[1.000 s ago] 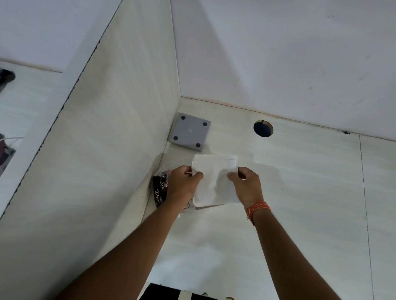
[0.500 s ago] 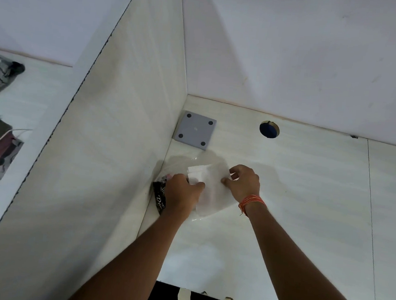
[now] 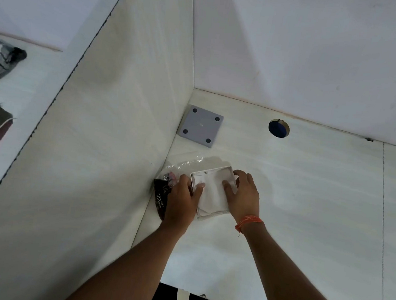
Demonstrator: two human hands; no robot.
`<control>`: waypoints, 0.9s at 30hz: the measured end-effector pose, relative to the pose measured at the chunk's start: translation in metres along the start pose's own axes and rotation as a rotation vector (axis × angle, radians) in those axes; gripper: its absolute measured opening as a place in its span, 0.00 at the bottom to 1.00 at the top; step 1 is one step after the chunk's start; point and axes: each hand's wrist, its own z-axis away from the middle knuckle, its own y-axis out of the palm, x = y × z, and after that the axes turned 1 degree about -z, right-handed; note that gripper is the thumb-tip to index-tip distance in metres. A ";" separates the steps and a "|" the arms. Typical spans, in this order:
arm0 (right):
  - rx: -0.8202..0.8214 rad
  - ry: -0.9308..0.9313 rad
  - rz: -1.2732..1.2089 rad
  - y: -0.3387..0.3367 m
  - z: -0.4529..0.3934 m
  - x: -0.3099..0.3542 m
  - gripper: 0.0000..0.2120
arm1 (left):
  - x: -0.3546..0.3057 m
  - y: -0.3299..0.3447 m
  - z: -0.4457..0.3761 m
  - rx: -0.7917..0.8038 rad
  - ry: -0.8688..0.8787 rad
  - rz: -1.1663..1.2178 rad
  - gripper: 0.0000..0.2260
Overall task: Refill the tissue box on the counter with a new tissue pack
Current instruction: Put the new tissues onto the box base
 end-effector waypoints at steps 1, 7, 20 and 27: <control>-0.016 -0.015 0.012 0.003 0.001 -0.001 0.16 | 0.001 0.002 -0.001 0.000 0.013 -0.015 0.15; -0.037 -0.057 0.108 -0.004 0.004 0.009 0.20 | -0.001 -0.002 0.000 -0.030 0.036 -0.073 0.14; 0.499 -0.236 0.615 -0.014 0.013 0.039 0.18 | -0.008 -0.010 0.012 0.305 0.230 -0.398 0.22; 0.427 -0.277 0.598 -0.010 0.012 0.049 0.26 | -0.013 -0.015 0.001 0.289 0.194 -0.393 0.30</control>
